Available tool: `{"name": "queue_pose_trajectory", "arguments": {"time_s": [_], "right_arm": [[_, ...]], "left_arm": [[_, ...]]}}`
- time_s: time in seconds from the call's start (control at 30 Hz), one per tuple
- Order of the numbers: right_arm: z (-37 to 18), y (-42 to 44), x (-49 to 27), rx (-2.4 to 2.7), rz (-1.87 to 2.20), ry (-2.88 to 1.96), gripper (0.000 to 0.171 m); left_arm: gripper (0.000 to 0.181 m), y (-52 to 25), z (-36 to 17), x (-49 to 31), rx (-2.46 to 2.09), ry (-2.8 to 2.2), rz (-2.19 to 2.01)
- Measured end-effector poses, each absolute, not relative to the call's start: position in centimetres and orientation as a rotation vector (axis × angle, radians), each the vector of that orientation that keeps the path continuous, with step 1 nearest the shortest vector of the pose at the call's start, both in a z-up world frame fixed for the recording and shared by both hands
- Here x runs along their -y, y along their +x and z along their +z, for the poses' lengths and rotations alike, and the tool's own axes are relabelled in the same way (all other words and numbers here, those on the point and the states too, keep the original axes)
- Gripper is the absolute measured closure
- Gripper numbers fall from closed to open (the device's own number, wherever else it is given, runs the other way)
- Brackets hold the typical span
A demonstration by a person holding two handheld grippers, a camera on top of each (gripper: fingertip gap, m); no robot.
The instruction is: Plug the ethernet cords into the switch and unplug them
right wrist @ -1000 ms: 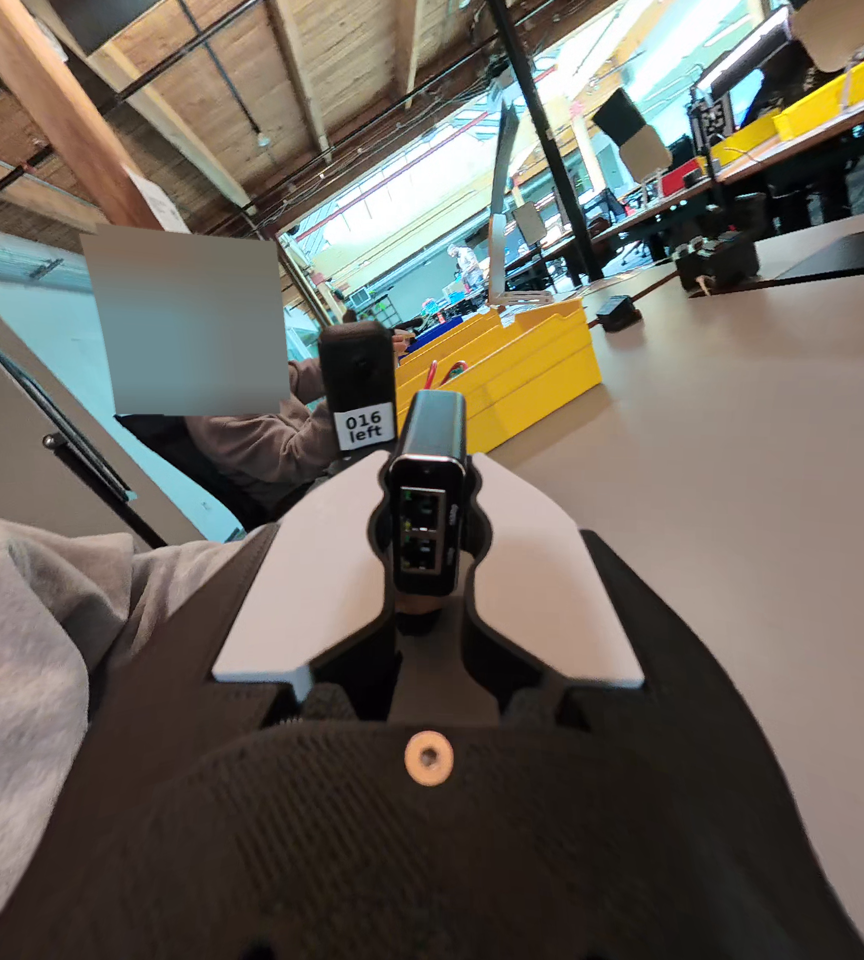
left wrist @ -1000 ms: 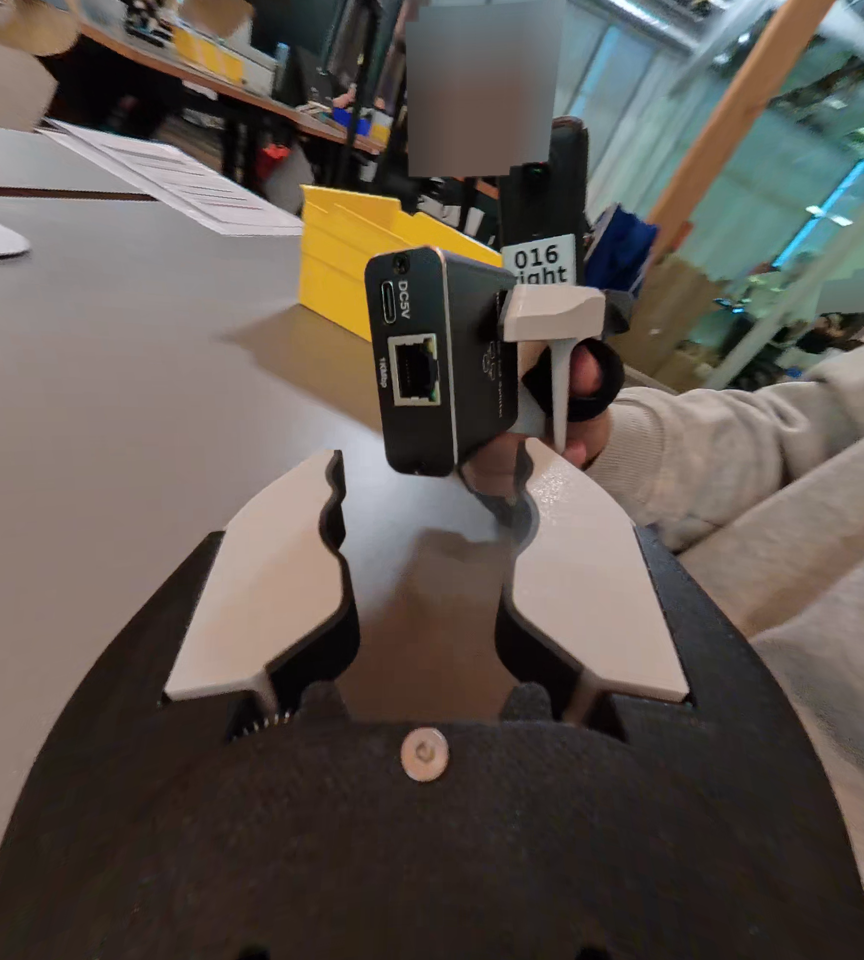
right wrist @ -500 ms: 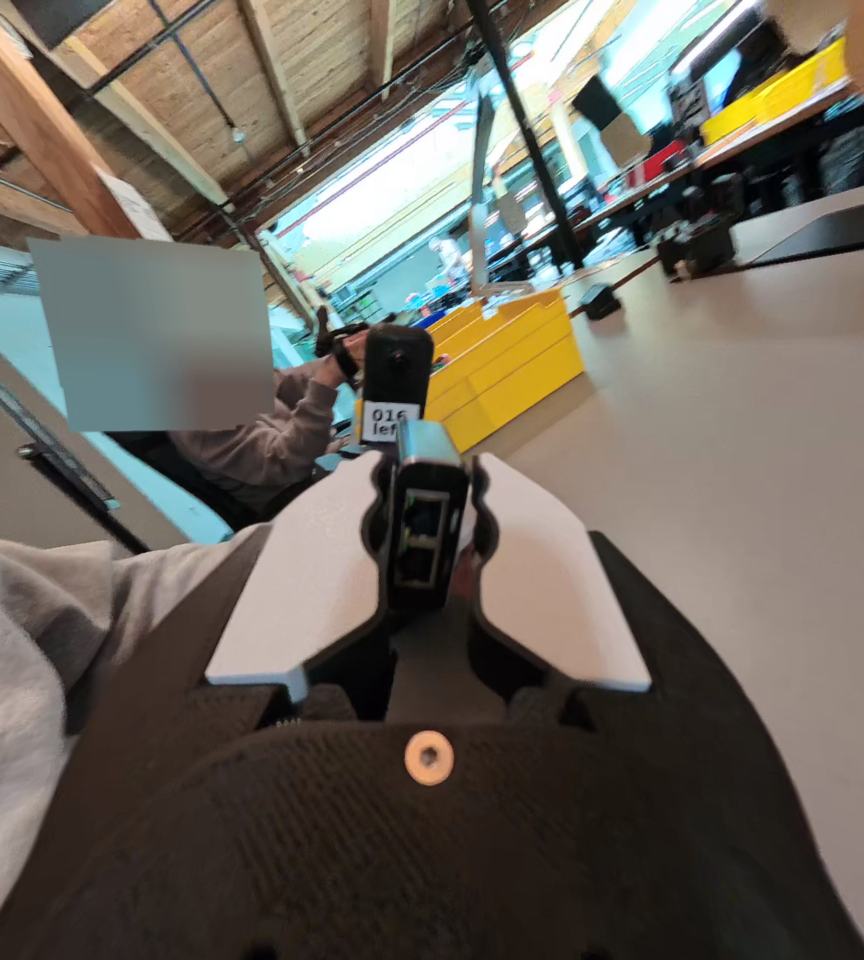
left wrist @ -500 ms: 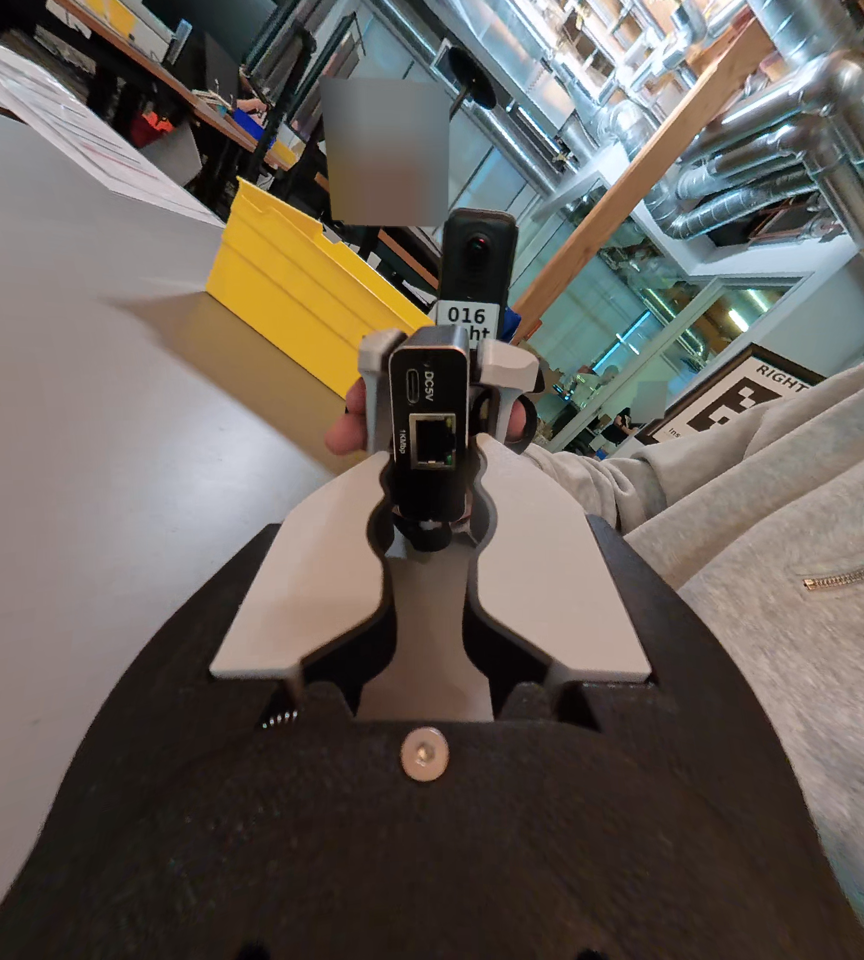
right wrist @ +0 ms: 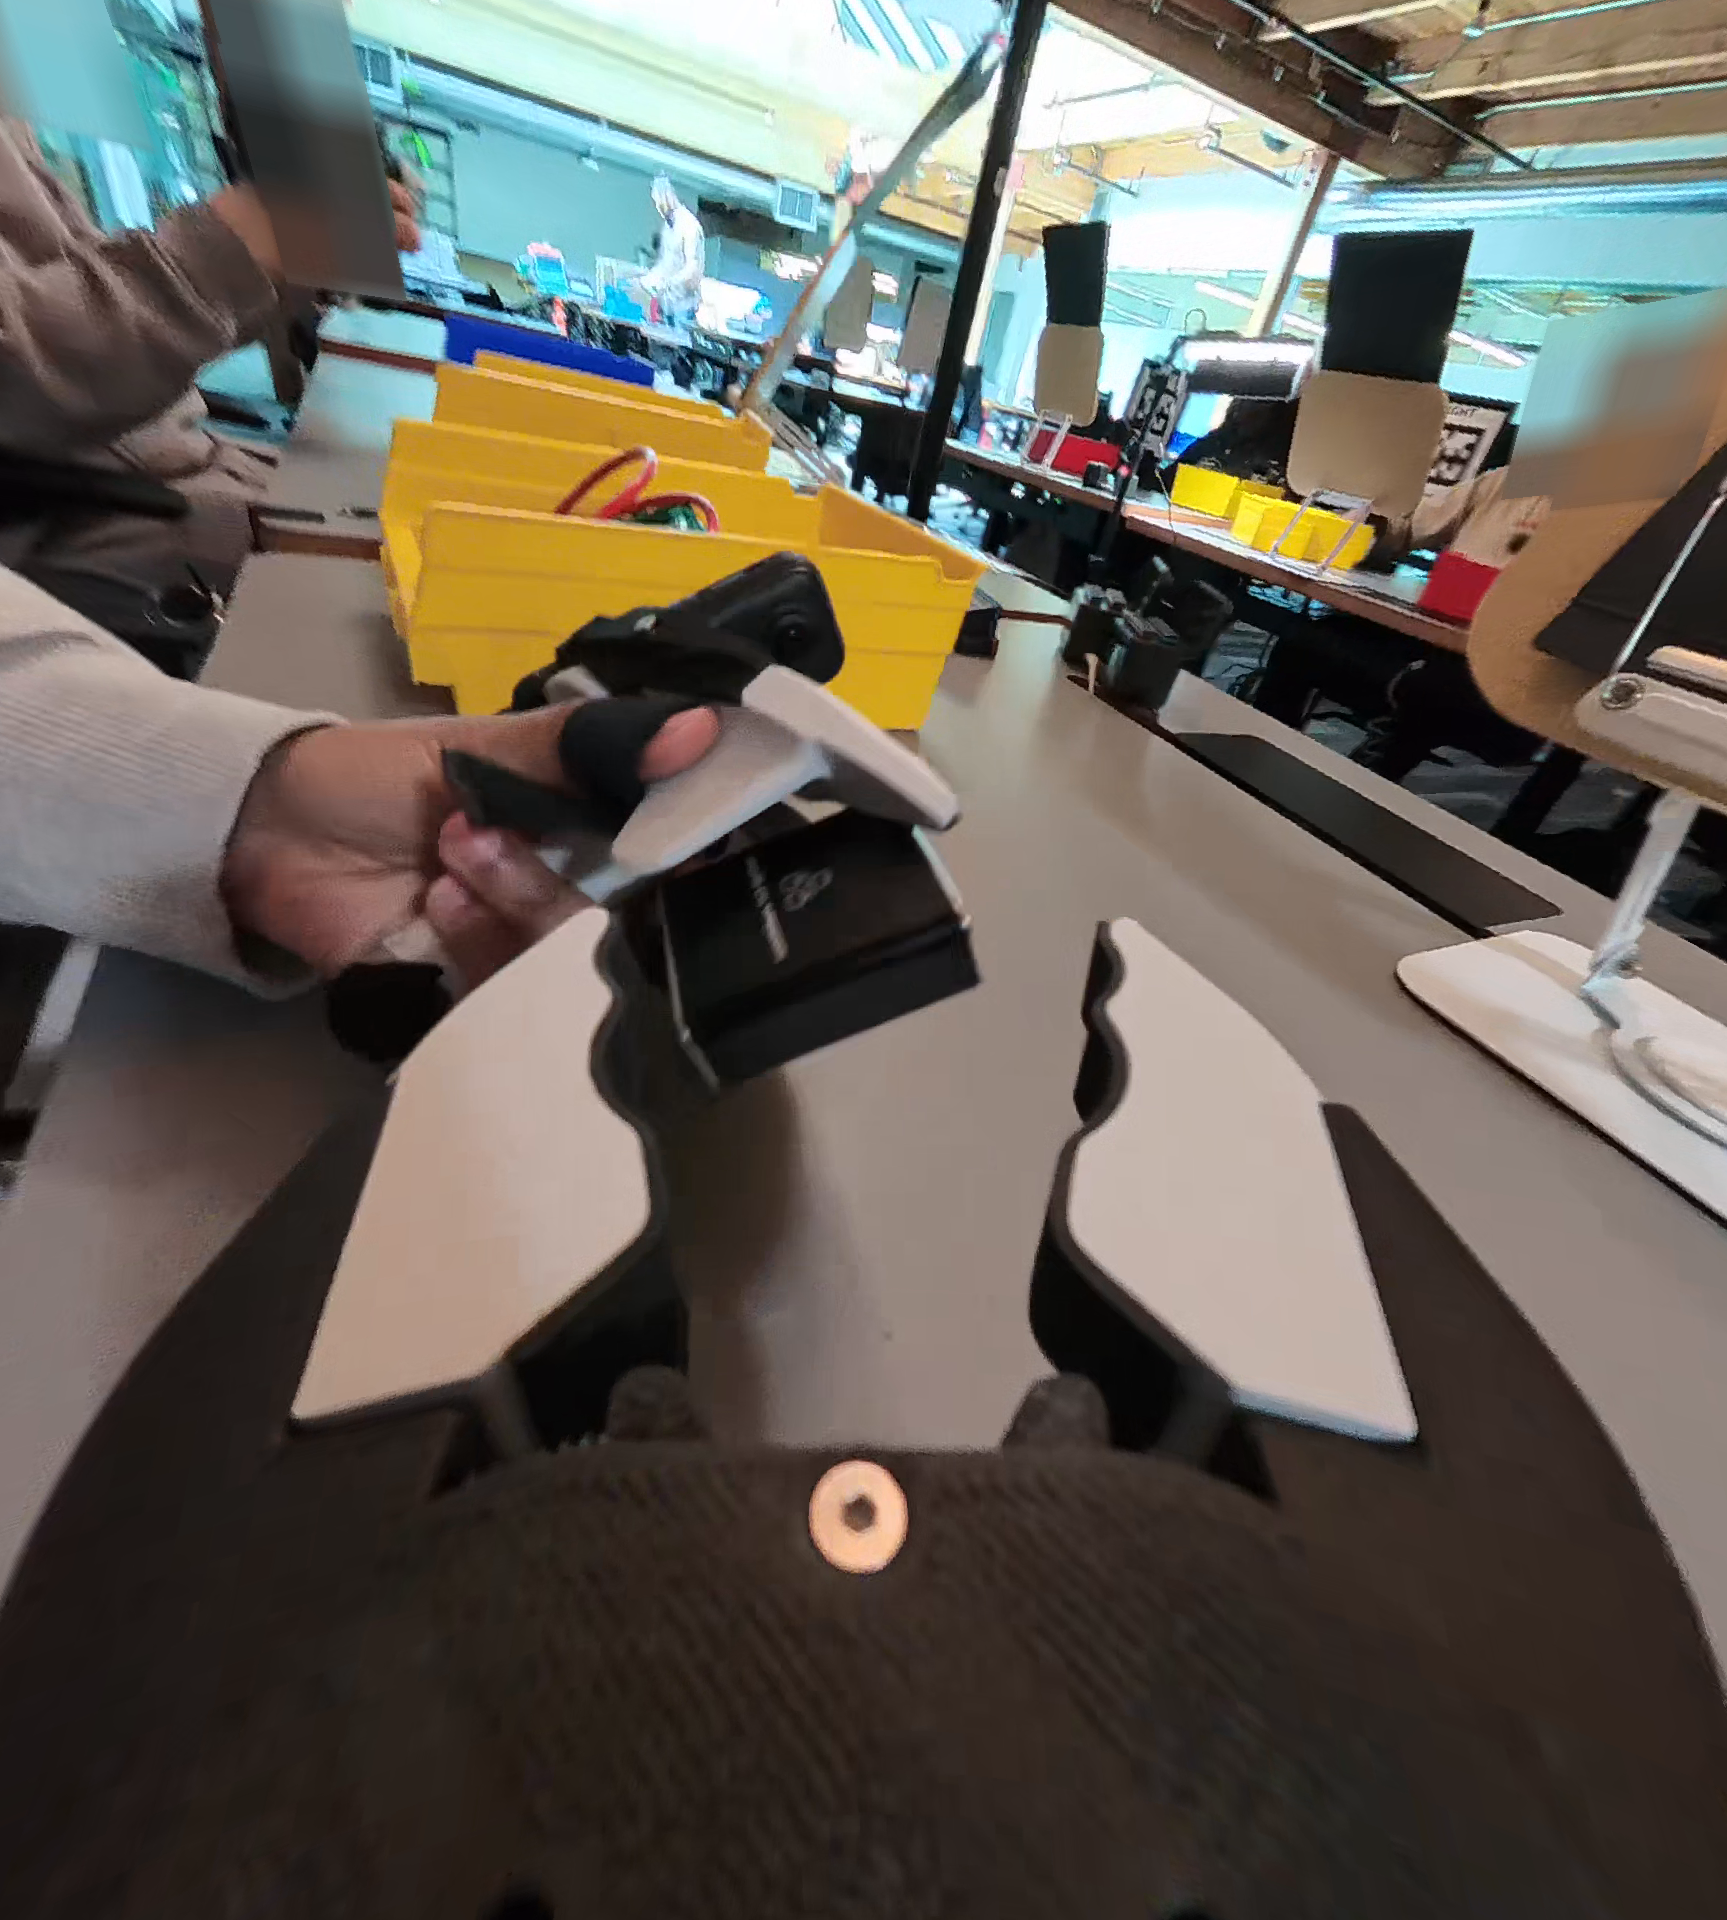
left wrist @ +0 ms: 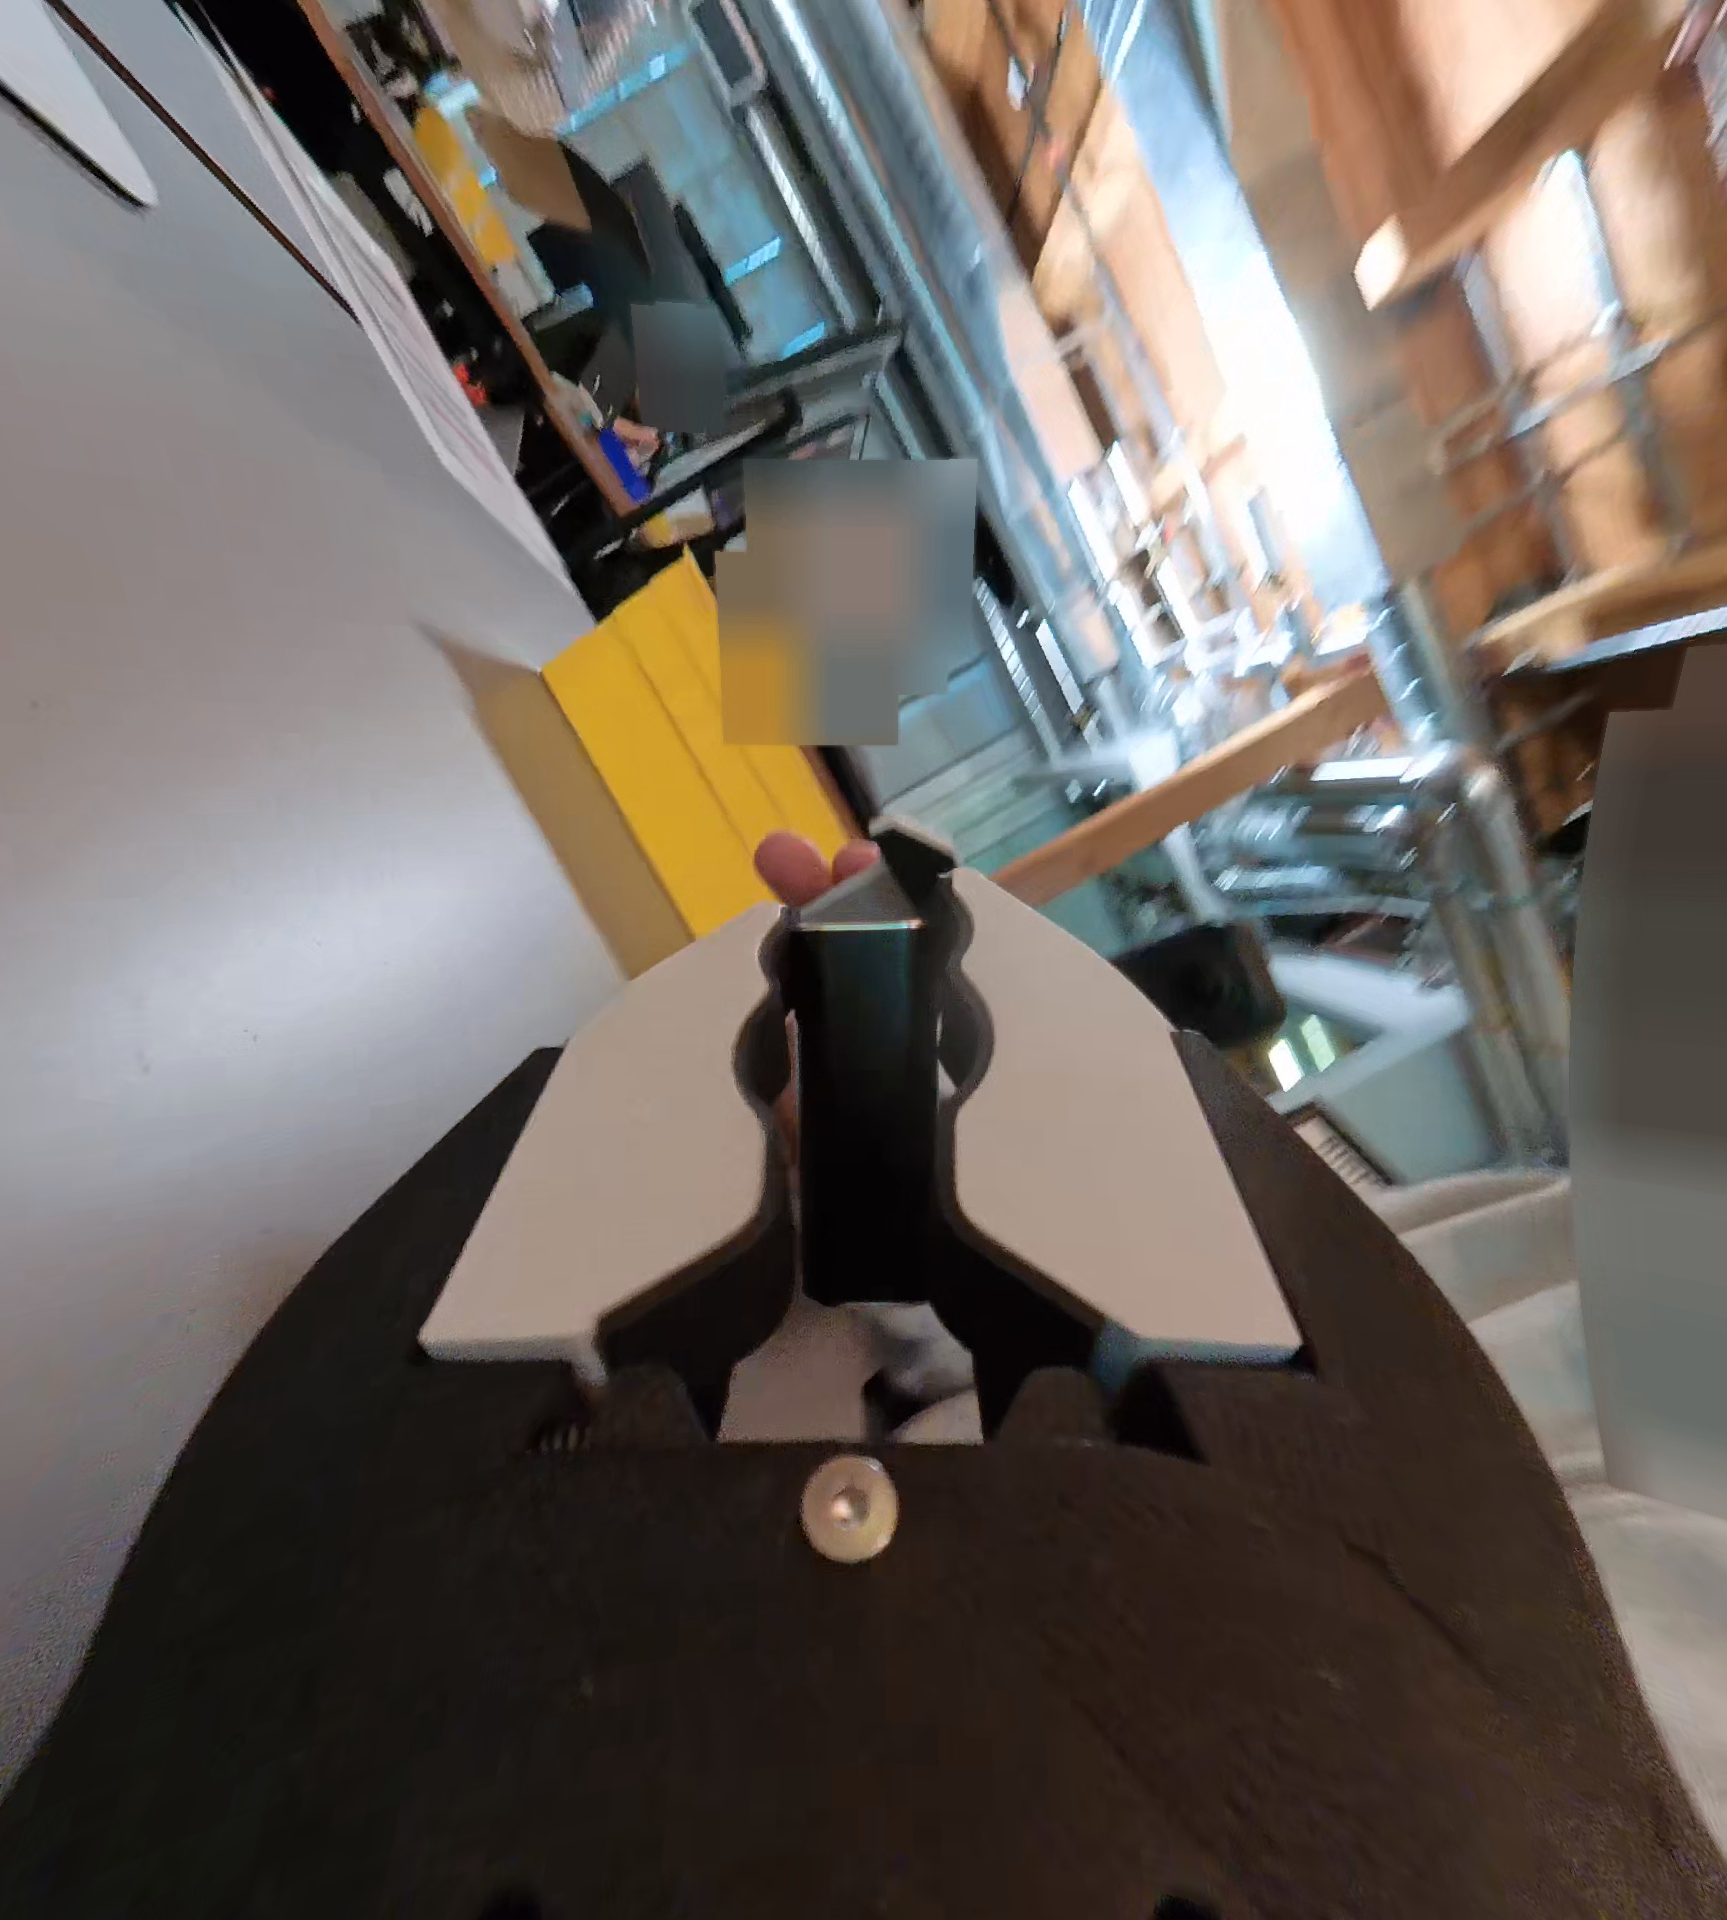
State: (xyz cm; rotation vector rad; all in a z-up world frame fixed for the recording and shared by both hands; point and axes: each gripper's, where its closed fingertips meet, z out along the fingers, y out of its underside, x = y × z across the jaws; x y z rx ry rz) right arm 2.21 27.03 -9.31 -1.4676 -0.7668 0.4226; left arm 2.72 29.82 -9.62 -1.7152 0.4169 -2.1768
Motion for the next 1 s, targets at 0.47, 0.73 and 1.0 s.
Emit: {"name": "queue_pose_trajectory", "arguments": {"time_s": [0.47, 0.73, 1.0], "right_arm": [[-10.9, 1.4, -26.8, 0.896, 0.29, -1.481, 0.101], [-8.5, 3.4, -27.5, 0.521, 0.825, -1.586, 0.101], [-7.7, 4.9, -27.9, 0.243, 1.258, -1.598, 0.101]], "left_arm": [[0.157, 3.5, -9.0, -28.0, -0.391, -1.664, -2.416], [0.113, 3.8, -8.5, -27.8, -0.548, -1.616, -2.219], [0.105, 3.8, -7.9, -27.5, -0.658, -1.555, -2.06]]}}
